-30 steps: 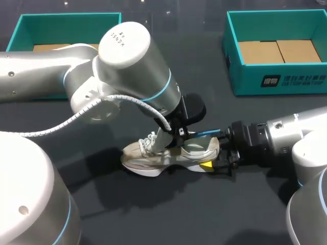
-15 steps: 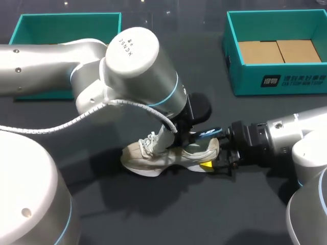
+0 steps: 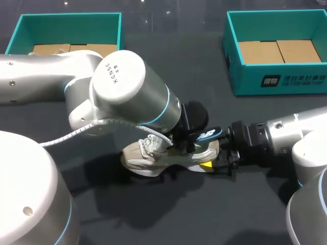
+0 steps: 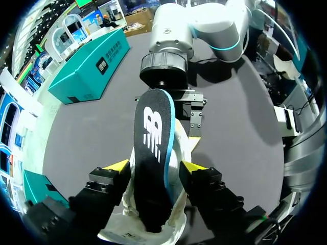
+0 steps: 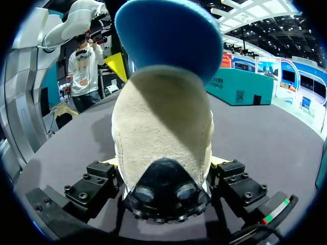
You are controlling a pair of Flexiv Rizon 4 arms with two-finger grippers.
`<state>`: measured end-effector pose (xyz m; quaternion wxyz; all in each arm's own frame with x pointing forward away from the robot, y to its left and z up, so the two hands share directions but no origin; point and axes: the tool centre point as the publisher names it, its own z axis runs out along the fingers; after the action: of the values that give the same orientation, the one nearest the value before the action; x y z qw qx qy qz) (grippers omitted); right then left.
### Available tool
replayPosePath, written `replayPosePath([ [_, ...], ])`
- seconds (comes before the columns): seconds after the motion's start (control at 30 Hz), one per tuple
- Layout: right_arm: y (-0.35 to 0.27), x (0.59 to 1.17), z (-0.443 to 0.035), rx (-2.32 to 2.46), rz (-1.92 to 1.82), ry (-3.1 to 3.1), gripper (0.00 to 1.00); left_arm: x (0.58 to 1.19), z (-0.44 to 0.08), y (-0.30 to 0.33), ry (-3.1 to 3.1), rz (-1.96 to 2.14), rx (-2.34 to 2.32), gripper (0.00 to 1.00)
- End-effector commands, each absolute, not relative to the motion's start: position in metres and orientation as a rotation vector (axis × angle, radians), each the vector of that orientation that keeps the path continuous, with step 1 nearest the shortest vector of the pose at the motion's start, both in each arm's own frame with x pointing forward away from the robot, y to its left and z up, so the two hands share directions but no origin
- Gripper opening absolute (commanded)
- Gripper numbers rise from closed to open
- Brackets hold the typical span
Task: Take the shoe out of the shoebox, open the shoe tongue, remove and reinsert the insole, then place the shoe into the shoebox
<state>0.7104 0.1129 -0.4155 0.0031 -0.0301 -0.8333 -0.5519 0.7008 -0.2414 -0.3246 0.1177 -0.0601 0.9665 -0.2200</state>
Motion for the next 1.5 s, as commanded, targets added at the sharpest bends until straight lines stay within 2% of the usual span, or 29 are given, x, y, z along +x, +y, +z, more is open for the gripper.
replayPosePath([
  [0.03,0.114,0.710,-0.417,-0.095,-1.727,-2.615,0.00,0.696,-0.328,-0.247,2.801,-0.651,-0.176,0.62],
  [0.27,0.114,0.710,-0.417,-0.095,-1.727,-2.615,0.00,0.690,-0.332,-0.253,2.753,-0.655,-0.182,0.60],
  [0.4,0.114,0.710,-0.417,-0.095,-1.727,-2.615,0.00,0.691,-0.335,-0.256,2.735,-0.663,-0.178,0.50],
  [1.13,0.114,0.710,-0.417,-0.095,-1.727,-2.615,0.00,0.705,-0.347,-0.258,2.675,-0.733,-0.113,0.45],
  [1.3,0.114,0.710,-0.417,-0.095,-1.727,-2.615,0.00,0.710,-0.350,-0.262,2.671,-0.726,-0.115,0.31],
  [1.37,0.114,0.710,-0.417,-0.095,-1.727,-2.615,0.00,0.712,-0.350,-0.263,2.671,-0.724,-0.121,0.18],
  [1.4,0.114,0.710,-0.417,-0.095,-1.727,-2.615,0.00,0.713,-0.349,-0.264,2.672,-0.724,-0.123,0.05],
  [1.43,0.114,0.710,-0.417,-0.095,-1.727,-2.615,0.00,0.714,-0.349,-0.264,2.675,-0.725,-0.126,0.00],
  [1.5,0.114,0.710,-0.417,-0.095,-1.727,-2.615,0.00,0.716,-0.347,-0.264,2.679,-0.728,-0.128,0.00],
])
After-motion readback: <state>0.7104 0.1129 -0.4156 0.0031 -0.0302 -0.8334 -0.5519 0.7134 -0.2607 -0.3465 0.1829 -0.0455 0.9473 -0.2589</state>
